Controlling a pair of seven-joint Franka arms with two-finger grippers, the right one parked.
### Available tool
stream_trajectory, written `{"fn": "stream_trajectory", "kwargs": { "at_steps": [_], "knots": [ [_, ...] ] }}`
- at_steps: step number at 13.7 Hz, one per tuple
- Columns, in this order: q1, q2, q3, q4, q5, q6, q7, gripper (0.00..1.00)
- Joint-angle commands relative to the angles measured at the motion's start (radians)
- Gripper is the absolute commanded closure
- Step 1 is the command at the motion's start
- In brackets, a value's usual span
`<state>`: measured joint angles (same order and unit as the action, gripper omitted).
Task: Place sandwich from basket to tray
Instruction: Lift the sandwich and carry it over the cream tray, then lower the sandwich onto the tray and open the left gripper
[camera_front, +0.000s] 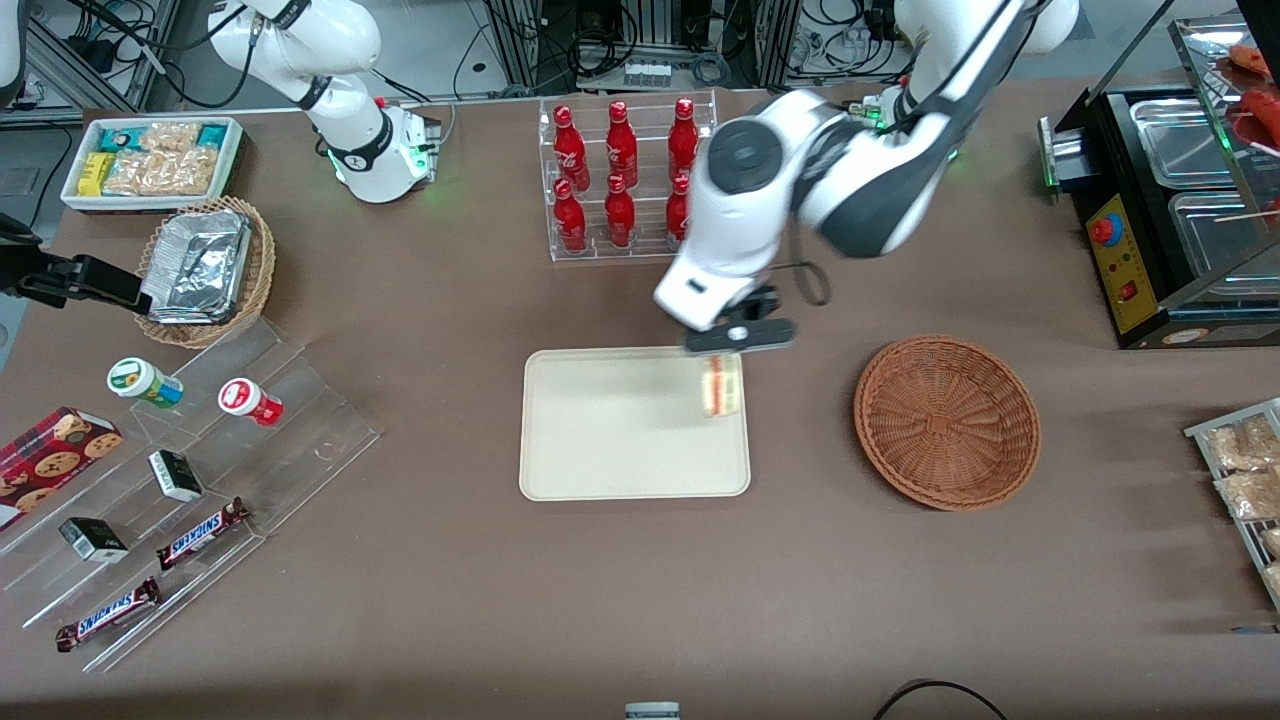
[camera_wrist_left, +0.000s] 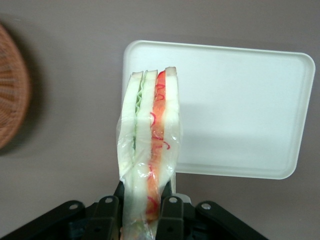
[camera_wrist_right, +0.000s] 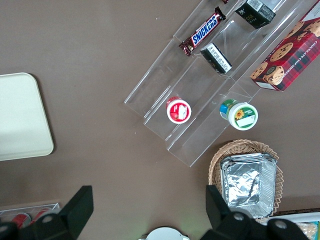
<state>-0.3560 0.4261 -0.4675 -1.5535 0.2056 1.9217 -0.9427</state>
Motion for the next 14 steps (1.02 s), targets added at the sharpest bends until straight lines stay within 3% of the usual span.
{"fn": "stream_trajectory", "kwargs": {
  "at_steps": [1, 4, 14],
  "knots": [
    [-0.07, 0.175, 0.003, 0.173, 0.075, -0.021, -0.051, 0.72],
    [-0.115, 0.282, 0.01, 0.234, 0.101, 0.038, -0.068, 0.72],
    [-0.166, 0.427, 0.02, 0.285, 0.216, 0.118, -0.114, 0.72]
  ]
}}
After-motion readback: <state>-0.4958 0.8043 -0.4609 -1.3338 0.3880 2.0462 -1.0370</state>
